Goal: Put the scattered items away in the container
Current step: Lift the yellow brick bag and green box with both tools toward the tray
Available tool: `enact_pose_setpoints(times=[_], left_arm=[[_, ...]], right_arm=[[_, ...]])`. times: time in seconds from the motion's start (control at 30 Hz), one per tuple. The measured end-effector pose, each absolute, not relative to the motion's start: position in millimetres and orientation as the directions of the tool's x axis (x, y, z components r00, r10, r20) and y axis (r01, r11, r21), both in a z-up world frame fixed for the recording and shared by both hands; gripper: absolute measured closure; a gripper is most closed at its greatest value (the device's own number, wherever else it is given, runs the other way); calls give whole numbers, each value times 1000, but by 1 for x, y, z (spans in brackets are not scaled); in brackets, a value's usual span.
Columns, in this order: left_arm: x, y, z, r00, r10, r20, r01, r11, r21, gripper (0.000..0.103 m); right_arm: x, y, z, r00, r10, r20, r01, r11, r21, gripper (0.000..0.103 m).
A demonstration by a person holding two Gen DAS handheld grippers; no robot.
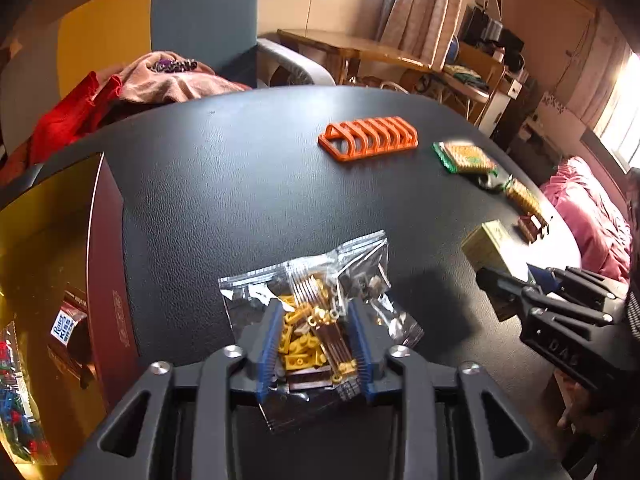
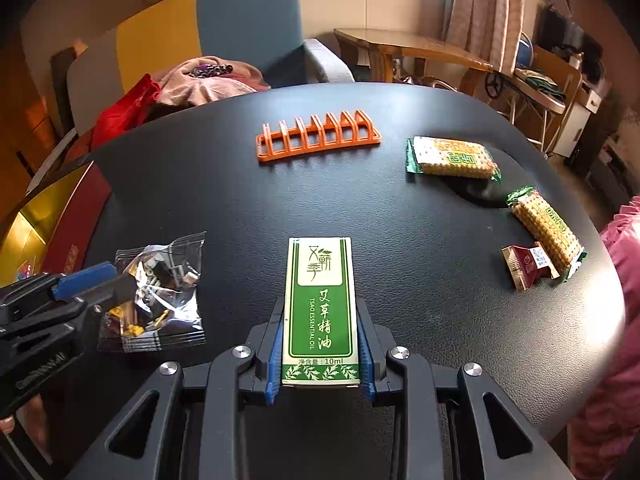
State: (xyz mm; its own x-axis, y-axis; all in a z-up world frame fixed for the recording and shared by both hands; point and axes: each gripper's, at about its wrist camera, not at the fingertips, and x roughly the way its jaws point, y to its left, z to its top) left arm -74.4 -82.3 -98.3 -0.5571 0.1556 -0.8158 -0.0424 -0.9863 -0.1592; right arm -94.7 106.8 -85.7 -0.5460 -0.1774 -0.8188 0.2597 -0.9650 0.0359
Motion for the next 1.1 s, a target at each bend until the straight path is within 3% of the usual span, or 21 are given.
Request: enact_pose_setpoints(times=[0.07, 0.1, 0.37, 0.43, 0.47, 0.53, 0.73, 1.03, 1.1], left_arm=[[-75, -84, -100, -547, 139, -826, -15, -988, -156, 44], [-76, -85, -102, -540, 125, -832, -2, -989, -147, 42], [-84, -64, -112, -509, 95, -855, -32, -995, -91, 39], [-84, -59, -111, -520, 80, -850, -34, -997, -73, 49], [-84, -58, -110, -526, 76, -847, -40, -997, -64, 63], [-82, -56, -104, -540, 90, -837, -62, -996, -67, 81], [-79, -61, -93, -550, 142, -823, -87, -990, -112, 103], [-66, -65, -72, -577, 161, -801, -103, -987, -124, 102], [-63, -65, -73, -573, 168, -802, -108, -986, -129, 72]], right_arm=[[-94, 106, -85, -547, -182, -817, 262, -964, 39, 72], [-93, 106, -84, -547, -185, -816, 264, -964, 42, 72], [-94, 106, -83, -544, -196, -816, 269, -962, 52, 72], [-94, 106, -84, -540, -196, -818, 272, -961, 50, 72], [-94, 105, -84, -538, -195, -820, 276, -960, 48, 72], [-93, 104, -86, -533, -195, -823, 285, -957, 42, 72], [-87, 98, -90, -517, -217, -828, 302, -951, 61, 72], [-72, 87, -88, -507, -250, -825, 334, -939, 79, 72], [-70, 87, -86, -510, -250, -823, 335, -939, 78, 72]])
